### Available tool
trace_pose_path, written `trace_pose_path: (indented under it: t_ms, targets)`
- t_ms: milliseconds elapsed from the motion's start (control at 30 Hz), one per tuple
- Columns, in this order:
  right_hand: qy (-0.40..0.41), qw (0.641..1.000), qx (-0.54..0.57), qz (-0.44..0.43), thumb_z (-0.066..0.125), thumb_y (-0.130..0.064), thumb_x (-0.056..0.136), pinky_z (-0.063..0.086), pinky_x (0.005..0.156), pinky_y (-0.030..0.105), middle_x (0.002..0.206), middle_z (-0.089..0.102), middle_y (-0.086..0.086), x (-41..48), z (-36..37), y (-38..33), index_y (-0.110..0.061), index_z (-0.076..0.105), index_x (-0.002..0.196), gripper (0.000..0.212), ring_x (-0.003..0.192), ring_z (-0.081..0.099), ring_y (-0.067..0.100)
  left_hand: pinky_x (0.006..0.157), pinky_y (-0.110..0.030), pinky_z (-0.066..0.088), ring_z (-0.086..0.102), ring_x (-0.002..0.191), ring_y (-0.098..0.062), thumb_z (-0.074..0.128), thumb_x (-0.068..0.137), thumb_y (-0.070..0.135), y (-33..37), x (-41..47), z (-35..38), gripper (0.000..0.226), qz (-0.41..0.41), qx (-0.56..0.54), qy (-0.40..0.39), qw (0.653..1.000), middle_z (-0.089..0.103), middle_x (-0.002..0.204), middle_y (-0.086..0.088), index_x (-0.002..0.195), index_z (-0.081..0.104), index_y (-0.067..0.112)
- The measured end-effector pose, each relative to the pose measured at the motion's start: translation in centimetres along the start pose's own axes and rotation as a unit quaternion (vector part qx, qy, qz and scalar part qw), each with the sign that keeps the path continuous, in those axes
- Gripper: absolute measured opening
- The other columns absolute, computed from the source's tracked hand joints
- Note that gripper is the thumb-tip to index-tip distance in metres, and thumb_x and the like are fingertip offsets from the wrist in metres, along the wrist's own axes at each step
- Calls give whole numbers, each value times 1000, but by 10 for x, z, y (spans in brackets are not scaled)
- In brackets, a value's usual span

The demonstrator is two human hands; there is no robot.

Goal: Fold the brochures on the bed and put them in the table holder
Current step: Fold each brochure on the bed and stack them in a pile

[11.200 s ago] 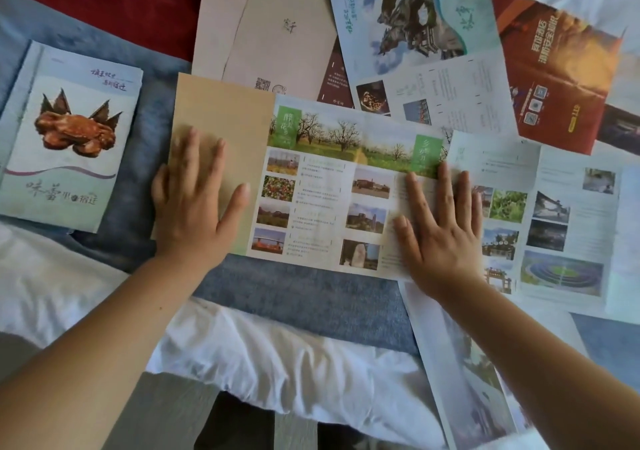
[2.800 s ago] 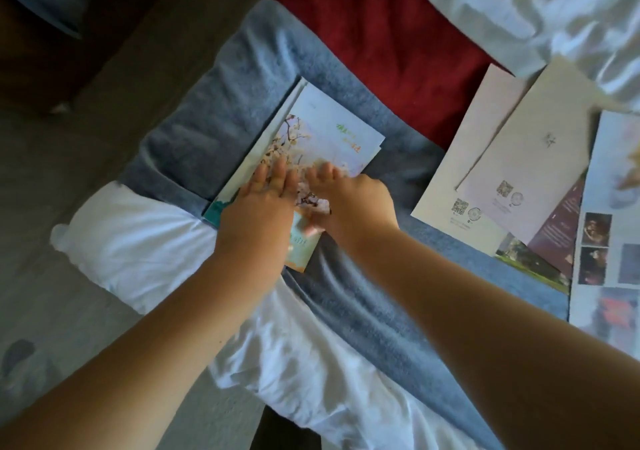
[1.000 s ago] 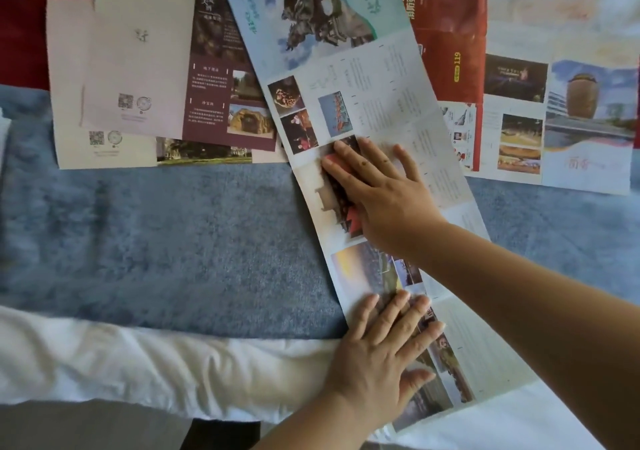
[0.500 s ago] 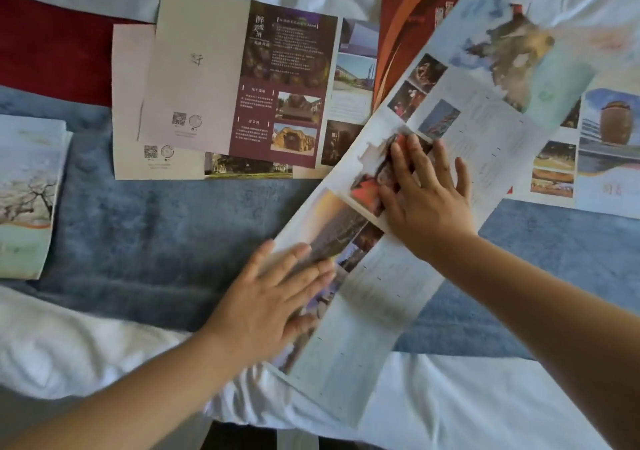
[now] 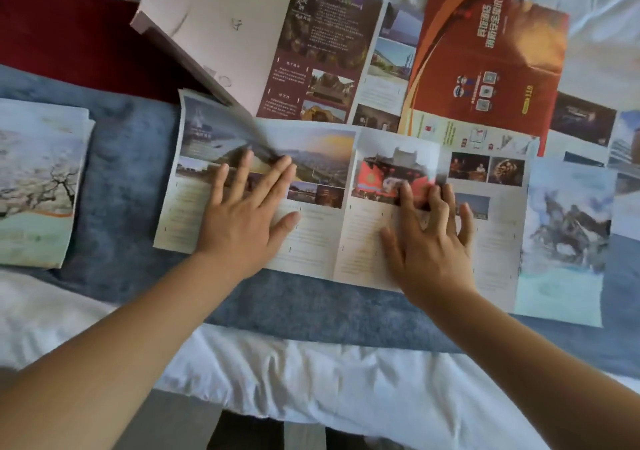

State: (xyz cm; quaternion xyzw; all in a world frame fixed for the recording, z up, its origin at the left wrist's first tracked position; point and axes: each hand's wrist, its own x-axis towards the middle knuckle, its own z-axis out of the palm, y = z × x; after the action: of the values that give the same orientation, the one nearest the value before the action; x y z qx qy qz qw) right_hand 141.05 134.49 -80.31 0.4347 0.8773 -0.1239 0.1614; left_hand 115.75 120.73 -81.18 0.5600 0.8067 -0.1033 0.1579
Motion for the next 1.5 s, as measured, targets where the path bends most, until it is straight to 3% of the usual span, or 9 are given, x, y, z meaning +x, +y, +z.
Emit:
trace_pose_path:
  t_ms: [467,700,900,1067,1233,1333,1433,1500]
  targets:
    - [50,998,21,-41,24,-62,103,12,125,55,159,23,29,-15,12,-7,-22,19,163,72,157,4,38,125,-62,4,-9,157,-37,13,102,66,-1,-50,29,75,5,-52,12,999,-8,172,7,165,1,26]
    - [81,993,59,-66,36,-59,100,9,126,48,161,22,20,-31,18,-13,-23,30,161,71,157,7,32,118,-58,15,3,159,-32,14,99,73,-7,-80,30,78,-22,-48,10,999,0,173,10,165,12,31]
    - [42,996,13,-76,27,-58,104,5,128,49,172,-5,8,-32,21,-22,-30,8,165,70,158,-10,26,112,-58,24,10,158,-28,18,96,77,-42,-73,26,77,-106,-33,38,993,8,172,10,163,17,39]
    - [38,997,19,-66,24,-59,104,4,128,48,172,-9,6,-35,29,-40,-31,2,165,70,158,-12,25,120,-64,13,0,159,-33,19,94,79,-62,-80,35,79,-140,-34,49,988,0,173,8,163,12,43]
    - [44,997,36,-58,22,-59,105,3,129,46,172,-9,2,-35,33,-41,-33,0,164,69,158,-12,21,119,-61,20,13,157,-38,36,94,72,-67,-85,34,75,-190,-88,92,973,15,172,2,160,31,36]
    - [47,996,41,-57,23,-58,105,3,129,46,172,-8,2,-34,33,-42,-32,2,164,69,158,-11,21,109,-61,35,26,152,-39,48,93,66,-72,-88,26,71,-234,-152,135,951,27,168,-5,155,41,32]
    - [35,997,31,-54,21,-59,105,2,129,46,172,-11,2,-34,33,-42,-33,-2,164,68,158,-13,22,99,-54,49,46,140,-35,60,95,48,-75,-90,12,57,-198,-200,217,935,52,152,-5,146,55,23]
    - [32,998,28,-53,20,-58,105,2,129,47,172,-12,2,-34,33,-41,-33,-3,164,68,158,-14,22,97,-50,53,53,135,-32,65,94,33,-71,-91,-3,39,-185,-223,254,923,58,146,-2,131,68,19]
